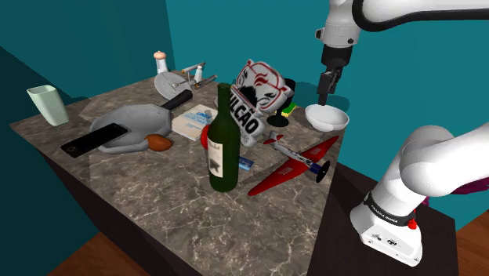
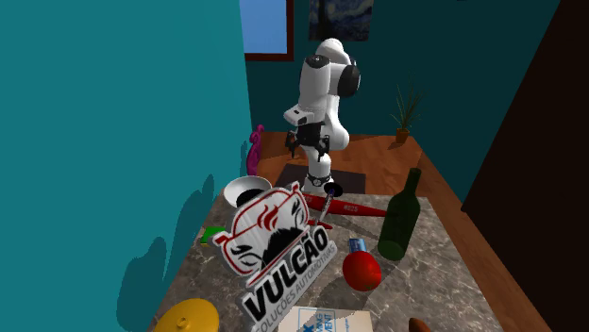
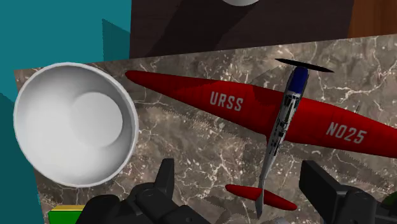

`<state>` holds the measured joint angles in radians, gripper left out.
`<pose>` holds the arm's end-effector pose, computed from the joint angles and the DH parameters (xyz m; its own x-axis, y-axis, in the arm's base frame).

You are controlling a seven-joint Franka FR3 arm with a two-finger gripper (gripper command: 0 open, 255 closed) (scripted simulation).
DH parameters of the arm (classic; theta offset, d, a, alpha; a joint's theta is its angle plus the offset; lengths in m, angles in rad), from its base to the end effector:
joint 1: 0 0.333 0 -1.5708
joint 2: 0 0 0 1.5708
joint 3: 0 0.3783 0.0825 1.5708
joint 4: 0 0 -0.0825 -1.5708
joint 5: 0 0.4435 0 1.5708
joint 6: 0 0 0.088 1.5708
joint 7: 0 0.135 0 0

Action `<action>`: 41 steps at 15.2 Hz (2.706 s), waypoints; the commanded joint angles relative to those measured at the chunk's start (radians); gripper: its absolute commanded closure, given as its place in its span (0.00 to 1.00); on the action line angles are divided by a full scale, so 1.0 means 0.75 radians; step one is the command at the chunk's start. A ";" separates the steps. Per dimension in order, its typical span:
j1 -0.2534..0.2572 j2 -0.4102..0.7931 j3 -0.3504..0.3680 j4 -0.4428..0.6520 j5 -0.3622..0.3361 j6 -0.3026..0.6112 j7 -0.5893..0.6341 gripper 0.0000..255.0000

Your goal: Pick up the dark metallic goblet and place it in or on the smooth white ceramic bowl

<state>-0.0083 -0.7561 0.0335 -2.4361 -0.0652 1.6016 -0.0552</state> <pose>0.3276 0.0018 0.5573 0.9940 0.0711 -0.0834 0.0781 -0.9935 0.0832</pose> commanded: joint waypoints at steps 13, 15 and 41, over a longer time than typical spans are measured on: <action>-0.061 0.618 -0.228 0.457 0.003 0.138 -0.269 0.00; -0.070 0.726 -0.258 0.557 0.024 0.138 -0.317 0.00; -0.130 1.170 -0.345 0.893 0.154 0.195 -0.507 1.00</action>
<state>-0.1060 0.1180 -0.2256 -1.7630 0.0506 1.7468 -0.4350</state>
